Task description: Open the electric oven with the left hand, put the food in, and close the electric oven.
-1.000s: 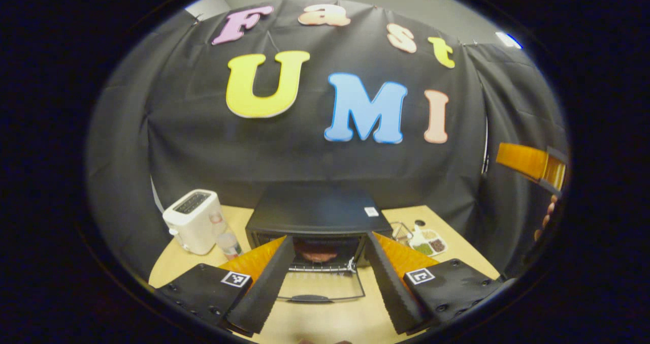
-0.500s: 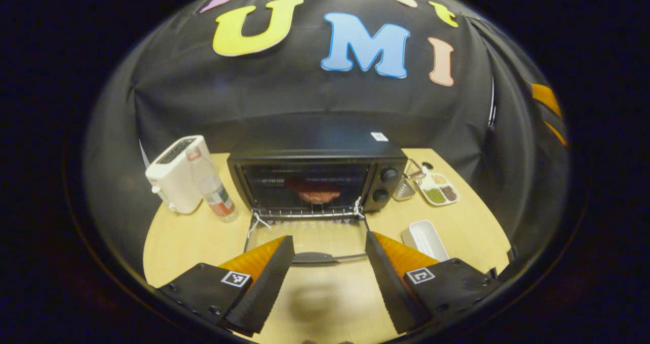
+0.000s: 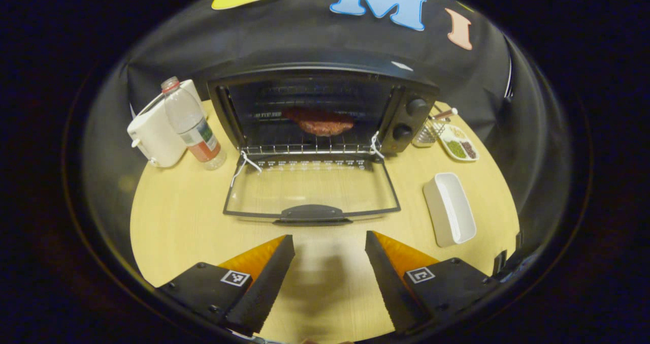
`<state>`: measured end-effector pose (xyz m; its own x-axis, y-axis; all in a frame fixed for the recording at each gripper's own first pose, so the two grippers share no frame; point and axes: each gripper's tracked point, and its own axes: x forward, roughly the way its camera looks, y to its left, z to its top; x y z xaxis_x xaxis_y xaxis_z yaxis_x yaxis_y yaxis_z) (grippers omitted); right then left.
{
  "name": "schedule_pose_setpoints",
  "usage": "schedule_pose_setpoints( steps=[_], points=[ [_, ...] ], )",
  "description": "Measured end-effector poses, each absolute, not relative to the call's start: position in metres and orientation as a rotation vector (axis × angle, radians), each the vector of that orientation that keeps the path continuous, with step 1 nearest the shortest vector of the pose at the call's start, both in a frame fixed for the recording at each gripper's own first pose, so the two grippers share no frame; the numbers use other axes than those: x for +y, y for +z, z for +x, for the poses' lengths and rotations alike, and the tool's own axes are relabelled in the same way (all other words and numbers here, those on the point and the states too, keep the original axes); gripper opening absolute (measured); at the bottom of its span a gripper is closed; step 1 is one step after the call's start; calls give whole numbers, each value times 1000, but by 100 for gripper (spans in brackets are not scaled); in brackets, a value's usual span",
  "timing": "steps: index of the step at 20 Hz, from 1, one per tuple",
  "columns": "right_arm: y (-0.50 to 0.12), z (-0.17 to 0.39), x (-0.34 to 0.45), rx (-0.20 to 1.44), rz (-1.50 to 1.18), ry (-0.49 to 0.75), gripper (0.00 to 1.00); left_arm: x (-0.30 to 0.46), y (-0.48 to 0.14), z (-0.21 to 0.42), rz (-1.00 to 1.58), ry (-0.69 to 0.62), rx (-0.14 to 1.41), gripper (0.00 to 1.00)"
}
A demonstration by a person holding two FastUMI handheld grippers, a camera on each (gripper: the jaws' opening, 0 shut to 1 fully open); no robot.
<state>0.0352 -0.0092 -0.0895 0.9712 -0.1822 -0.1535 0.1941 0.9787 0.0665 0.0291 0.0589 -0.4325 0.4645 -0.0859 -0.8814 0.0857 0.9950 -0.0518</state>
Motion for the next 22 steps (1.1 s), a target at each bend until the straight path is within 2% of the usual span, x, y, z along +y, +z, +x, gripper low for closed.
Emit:
schedule_pose_setpoints(
  steps=[1, 4, 5, 10, 11, 12, 14, 15, 17, 20, 21, 22],
  points=[
    [-91, 35, -11, 154, 79, -196, 96, 60, -441, 29, 9, -101, 1105, 92],
    [-91, 32, -22, 156, 67, -234, 96, 64, -463, 31, 11, -86, 1161, 100],
    [-89, 33, -24, 150, 65, -245, 96, 64, -470, 30, 7, -86, 1179, 96],
    [-85, 30, -34, 138, 66, -275, 96, 72, -496, 39, 5, -75, 1244, 96],
    [-84, 30, -34, 140, 65, -279, 96, 73, -500, 40, 9, -72, 1253, 100],
    [-86, 31, -35, 143, 62, -282, 96, 74, -503, 42, 16, -71, 1257, 100],
    [-88, 32, -35, 149, 58, -288, 96, 75, -508, 44, 22, -74, 1267, 92],
    [-89, 32, -34, 149, 58, -290, 96, 75, -510, 45, 25, -75, 1268, 100],
    [-91, 32, -35, 155, 60, -291, 96, 79, -513, 50, 34, -66, 1268, 92],
    [-92, 31, -35, 157, 64, -295, 96, 79, -513, 51, 40, -75, 1275, 99],
    [-93, 31, -34, 160, 66, -295, 96, 79, -512, 50, 37, -76, 1276, 92],
    [-95, 33, -33, 161, 67, -293, 96, 79, -511, 50, 32, -75, 1277, 95]
  ],
)
